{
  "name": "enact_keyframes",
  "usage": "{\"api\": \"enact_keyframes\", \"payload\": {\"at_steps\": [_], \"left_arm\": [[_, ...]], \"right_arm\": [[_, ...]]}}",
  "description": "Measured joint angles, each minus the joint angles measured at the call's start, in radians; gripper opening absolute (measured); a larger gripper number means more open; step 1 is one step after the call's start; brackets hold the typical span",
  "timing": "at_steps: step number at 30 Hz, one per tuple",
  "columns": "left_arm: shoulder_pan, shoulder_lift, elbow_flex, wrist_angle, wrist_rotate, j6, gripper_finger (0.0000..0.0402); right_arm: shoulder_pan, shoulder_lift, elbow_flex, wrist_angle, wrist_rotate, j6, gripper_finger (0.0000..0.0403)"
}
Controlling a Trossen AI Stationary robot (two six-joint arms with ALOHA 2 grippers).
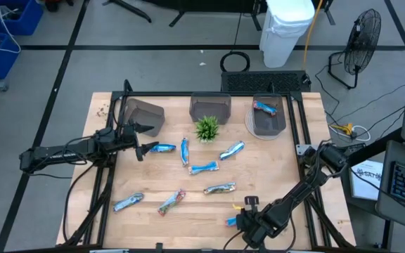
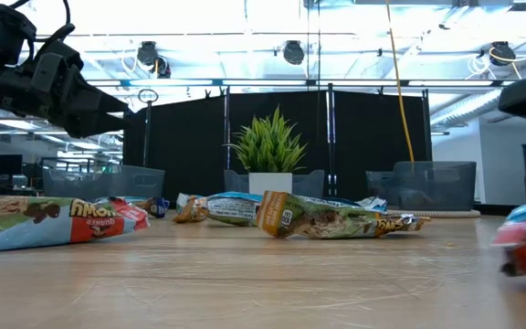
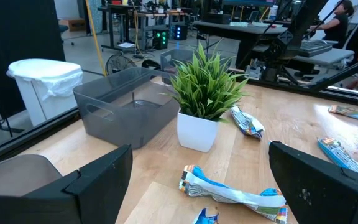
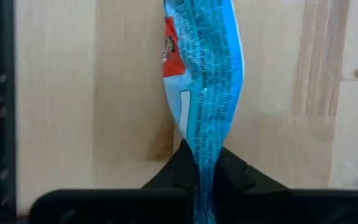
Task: Pick and place Granola Bars by type
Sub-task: Put the red granola bar into the right black bin
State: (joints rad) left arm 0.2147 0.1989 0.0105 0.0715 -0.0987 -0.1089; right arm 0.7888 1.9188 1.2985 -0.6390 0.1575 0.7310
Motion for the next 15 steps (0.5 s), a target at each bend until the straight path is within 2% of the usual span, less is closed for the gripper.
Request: {"api": "enact_keyframes", "payload": {"at_steps": [8, 15], "left_arm": [[0.000, 0.000, 0.000, 0.000, 0.000, 0.000, 0.0374], [0.000, 0.000, 0.000, 0.000, 0.000, 0.000, 0.0374]], "right_arm": [[-0.071, -0.139, 0.000, -0.132, -0.038, -0.023, 0.0028], [-0.190, -0.351, 0.000, -0.240, -0.103, -0.088, 0.0009]]}}
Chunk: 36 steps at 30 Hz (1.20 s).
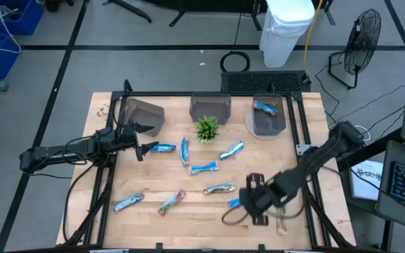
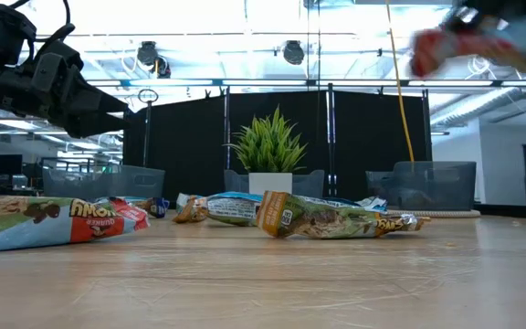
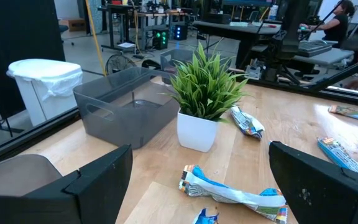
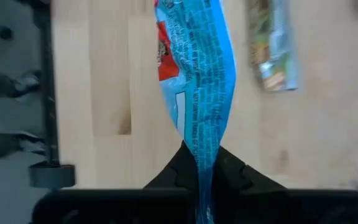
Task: Pick and place Granola Bars by type
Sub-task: Put the red granola bar into the right black bin
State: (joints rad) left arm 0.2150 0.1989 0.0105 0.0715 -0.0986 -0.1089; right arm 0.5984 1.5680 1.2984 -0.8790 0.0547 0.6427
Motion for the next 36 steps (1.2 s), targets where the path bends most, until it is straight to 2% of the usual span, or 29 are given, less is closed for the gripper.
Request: {"api": "enact_keyframes", "payload": {"at_steps": [7, 18, 23, 29, 36], "left_arm": [[0.000, 0.000, 0.000, 0.000, 0.000, 0.000, 0.0374], [0.000, 0.000, 0.000, 0.000, 0.000, 0.000, 0.0374], [0.000, 0.000, 0.000, 0.000, 0.000, 0.000, 0.0374], [0.000, 0.000, 0.000, 0.000, 0.000, 0.000, 0.0374], [0.000, 0.000, 0.000, 0.000, 0.000, 0.000, 0.0374]], "right_arm": [[-0.160, -0.195, 0.000, -0.144, -0.004, -0.062, 0.0011], [-0.483, -0.378, 0.000, -0.446, -0.025, -0.421, 0.0007], [-0.633, -0.399, 0.000, -0.520, 0.083, -0.603, 0.0007], [-0.817, -0.391, 0.000, -0.507, 0.179, -0.792, 0.0007], [-1.045, -0.350, 0.000, -0.405, 0.213, -0.957, 0.0007]]}}
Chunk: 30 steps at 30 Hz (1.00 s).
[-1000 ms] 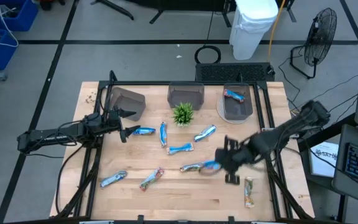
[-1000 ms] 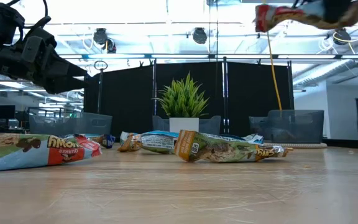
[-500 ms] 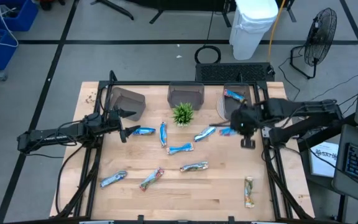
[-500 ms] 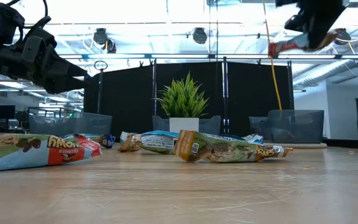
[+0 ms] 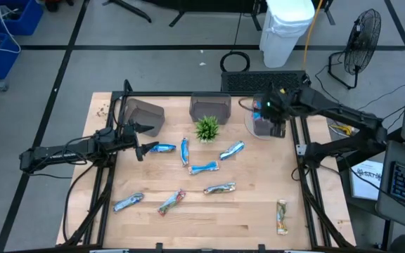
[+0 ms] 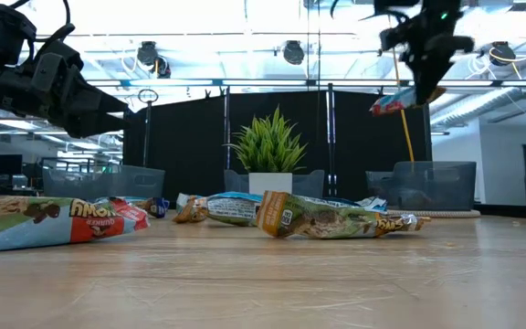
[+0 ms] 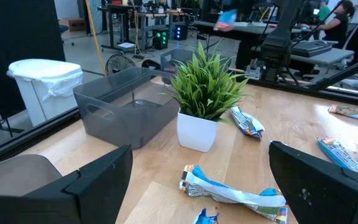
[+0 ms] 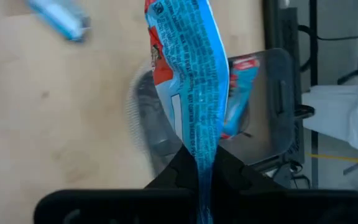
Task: Pick and place Granola Bars by type
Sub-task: Put the red granola bar into the right black bin
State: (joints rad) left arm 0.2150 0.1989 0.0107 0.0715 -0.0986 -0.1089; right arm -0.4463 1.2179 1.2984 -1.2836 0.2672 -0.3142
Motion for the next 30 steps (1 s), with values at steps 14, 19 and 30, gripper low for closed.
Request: {"api": "enact_keyframes", "payload": {"at_steps": [14, 19, 30], "left_arm": [[0.000, 0.000, 0.000, 0.000, 0.000, 0.000, 0.0374], [0.000, 0.000, 0.000, 0.000, 0.000, 0.000, 0.0374], [0.000, 0.000, 0.000, 0.000, 0.000, 0.000, 0.0374]], "right_arm": [[-0.349, 0.280, 0.000, 0.140, -0.007, -0.138, 0.0006], [-0.385, 0.367, 0.000, 0.150, -0.009, -0.137, 0.0006], [-0.364, 0.442, -0.068, 0.223, -0.085, -0.067, 0.0006]]}}
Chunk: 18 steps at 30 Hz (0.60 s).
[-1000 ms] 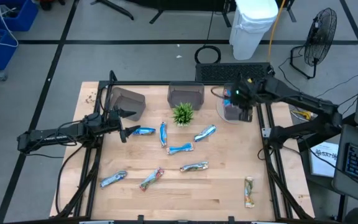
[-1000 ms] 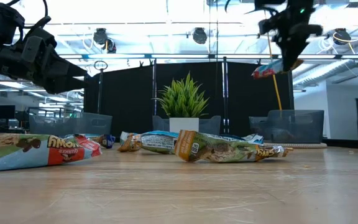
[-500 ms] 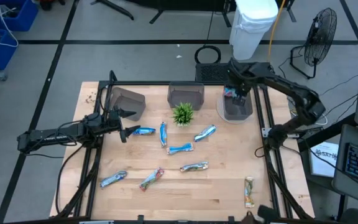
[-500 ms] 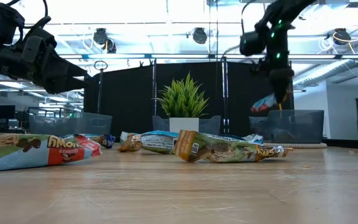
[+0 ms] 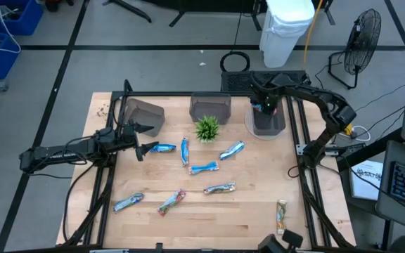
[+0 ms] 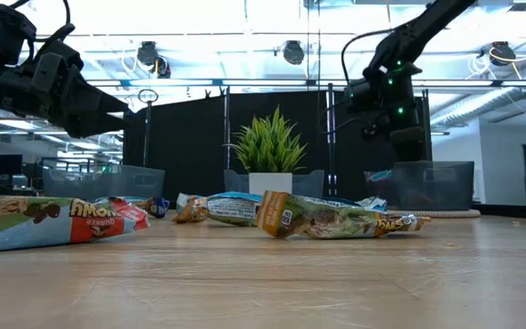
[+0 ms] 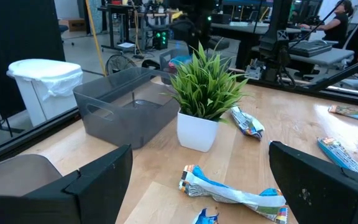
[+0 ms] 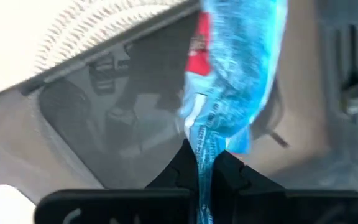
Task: Pick and place Granola Bars by type
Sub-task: Put the red granola bar into the right black bin
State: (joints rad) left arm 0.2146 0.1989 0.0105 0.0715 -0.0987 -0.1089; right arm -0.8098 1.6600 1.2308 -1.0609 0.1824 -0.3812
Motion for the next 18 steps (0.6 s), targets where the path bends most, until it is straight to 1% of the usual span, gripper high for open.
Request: {"api": "enact_keyframes", "payload": {"at_steps": [6, 11, 15, 18], "left_arm": [[0.000, 0.000, 0.000, 0.000, 0.000, 0.000, 0.0374], [0.000, 0.000, 0.000, 0.000, 0.000, 0.000, 0.0374], [0.000, 0.000, 0.000, 0.000, 0.000, 0.000, 0.0374], [0.000, 0.000, 0.000, 0.000, 0.000, 0.000, 0.0374]], "right_arm": [[0.012, 0.000, -0.076, 0.010, 0.004, 0.002, 0.0006], [0.013, -0.001, -0.130, 0.023, 0.081, -0.051, 0.0006], [0.011, -0.002, -0.148, 0.079, 0.107, -0.078, 0.0008], [0.004, -0.002, -0.149, 0.119, 0.093, -0.079, 0.0020]]}}
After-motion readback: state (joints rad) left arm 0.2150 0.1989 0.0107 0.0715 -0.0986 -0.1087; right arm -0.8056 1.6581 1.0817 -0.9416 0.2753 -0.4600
